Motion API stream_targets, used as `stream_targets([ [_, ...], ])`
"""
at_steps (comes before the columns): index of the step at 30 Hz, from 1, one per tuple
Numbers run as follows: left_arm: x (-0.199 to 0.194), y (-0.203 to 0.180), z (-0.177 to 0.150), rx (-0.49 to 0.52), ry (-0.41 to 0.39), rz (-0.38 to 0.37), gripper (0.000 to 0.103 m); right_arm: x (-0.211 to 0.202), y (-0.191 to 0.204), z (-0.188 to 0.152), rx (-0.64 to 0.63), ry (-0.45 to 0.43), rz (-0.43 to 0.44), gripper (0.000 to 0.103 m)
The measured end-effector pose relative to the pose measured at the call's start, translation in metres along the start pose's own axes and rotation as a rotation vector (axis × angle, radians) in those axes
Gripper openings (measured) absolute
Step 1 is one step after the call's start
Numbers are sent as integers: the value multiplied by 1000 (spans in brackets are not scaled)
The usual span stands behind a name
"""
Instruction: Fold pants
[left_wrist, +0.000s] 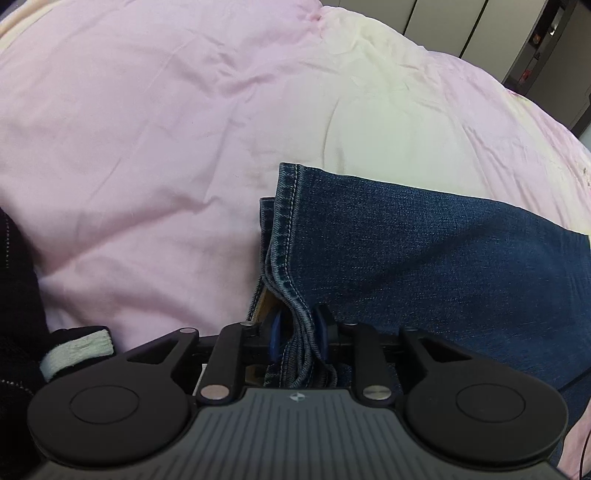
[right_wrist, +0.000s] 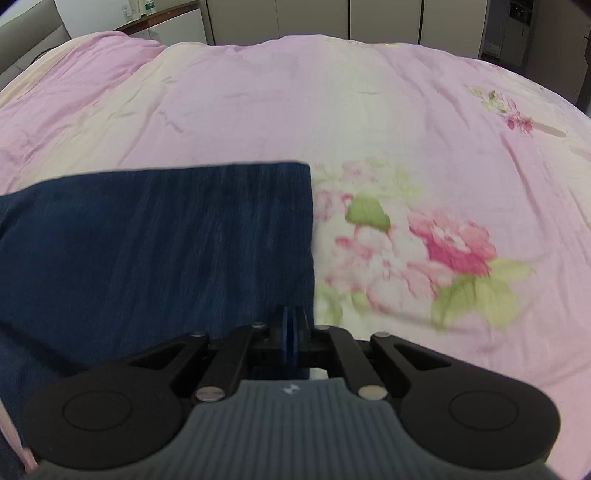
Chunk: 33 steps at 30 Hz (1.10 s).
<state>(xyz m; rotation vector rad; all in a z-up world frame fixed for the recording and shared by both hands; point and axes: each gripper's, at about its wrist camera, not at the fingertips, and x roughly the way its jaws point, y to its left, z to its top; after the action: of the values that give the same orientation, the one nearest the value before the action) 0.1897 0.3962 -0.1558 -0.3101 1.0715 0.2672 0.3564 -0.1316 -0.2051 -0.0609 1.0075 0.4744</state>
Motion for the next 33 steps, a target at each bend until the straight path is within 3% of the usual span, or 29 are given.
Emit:
stream_targets([
  [4,-5,-4,-2,-10,-5,50,37,-17,1,-53,-54,16,-27,0],
  [8,-26,-9,-5,28,-16,111,42,-18,-3,-65,-49,54,-66,0],
  [14,-73,0,-11,44,-90,175,43,-49,-5,-79,-12,-7,-34,0],
  [16,-84,4,-13,25,-106,149,43,-59,-1,-81,1,-33,-15,1],
  [18,-92,7,-16,-22,-111,101,43,-65,3,-82,18,-55,2,9],
  [20,-98,9,-26,-83,-104,42,43,-69,7,-82,37,-72,13,26],
  [21,-101,8,-34,-114,-107,18,44,-70,9,-82,47,-79,13,28],
  [24,-105,11,-59,-219,-136,-73,63,-74,11,-85,104,-98,13,34],
  [26,-105,17,-75,-338,-169,-96,75,-75,7,-89,170,-115,23,48],
  [33,-65,46,-105,-684,-171,-159,85,-65,-18,-97,401,-146,65,53],
])
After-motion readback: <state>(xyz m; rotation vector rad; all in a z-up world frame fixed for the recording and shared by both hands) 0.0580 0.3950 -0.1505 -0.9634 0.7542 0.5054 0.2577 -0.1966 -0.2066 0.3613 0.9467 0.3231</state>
